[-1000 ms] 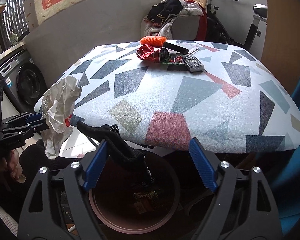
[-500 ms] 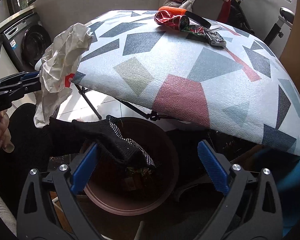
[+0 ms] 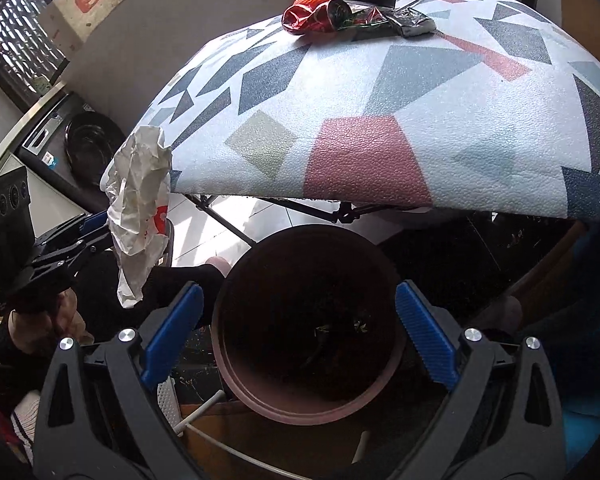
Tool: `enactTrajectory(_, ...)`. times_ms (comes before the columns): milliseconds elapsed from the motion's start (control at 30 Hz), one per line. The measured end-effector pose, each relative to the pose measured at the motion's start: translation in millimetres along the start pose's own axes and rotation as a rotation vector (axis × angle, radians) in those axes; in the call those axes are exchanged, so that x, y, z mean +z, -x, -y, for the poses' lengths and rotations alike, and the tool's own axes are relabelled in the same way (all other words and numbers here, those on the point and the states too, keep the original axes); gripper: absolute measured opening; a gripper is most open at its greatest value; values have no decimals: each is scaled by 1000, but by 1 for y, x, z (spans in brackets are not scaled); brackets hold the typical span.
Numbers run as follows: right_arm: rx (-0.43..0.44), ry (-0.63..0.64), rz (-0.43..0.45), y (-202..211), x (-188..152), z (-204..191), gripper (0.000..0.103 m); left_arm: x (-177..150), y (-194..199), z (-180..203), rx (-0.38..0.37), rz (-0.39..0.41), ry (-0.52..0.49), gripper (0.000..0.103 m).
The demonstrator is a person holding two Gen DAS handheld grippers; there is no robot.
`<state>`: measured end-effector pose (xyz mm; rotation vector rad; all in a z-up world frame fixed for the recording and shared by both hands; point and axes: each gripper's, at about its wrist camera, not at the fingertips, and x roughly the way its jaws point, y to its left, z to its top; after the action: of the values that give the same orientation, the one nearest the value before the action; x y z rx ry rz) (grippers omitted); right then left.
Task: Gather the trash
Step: 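Carry the glove and white paper down into the brown bin and open both grippers, then grasp the snack packet with the right gripper while the left gripper grasps the red can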
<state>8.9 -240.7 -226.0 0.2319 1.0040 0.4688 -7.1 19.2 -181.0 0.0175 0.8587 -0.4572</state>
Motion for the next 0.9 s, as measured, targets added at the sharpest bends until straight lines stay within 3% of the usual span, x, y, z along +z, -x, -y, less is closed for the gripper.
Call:
enactTrajectory(200,-11,-41,115,14,0,6,95,-7,-12,6,9,-40,-29,46)
enactTrajectory(300,-15,-81,136,16,3,13,95,-7,-14,8,-11,-45,-42,76)
enactTrajectory(333,-22,-89,139,16,3,15,95,-7,-12,9,-5,-31,-44,79)
enactTrajectory(600,-90,-78,162,20,1,13,97,-5,0,-7,85,44,48,92)
enactTrajectory(900,-133,-70,178,26,22,13,97,22,8,-26,108,92,94,94)
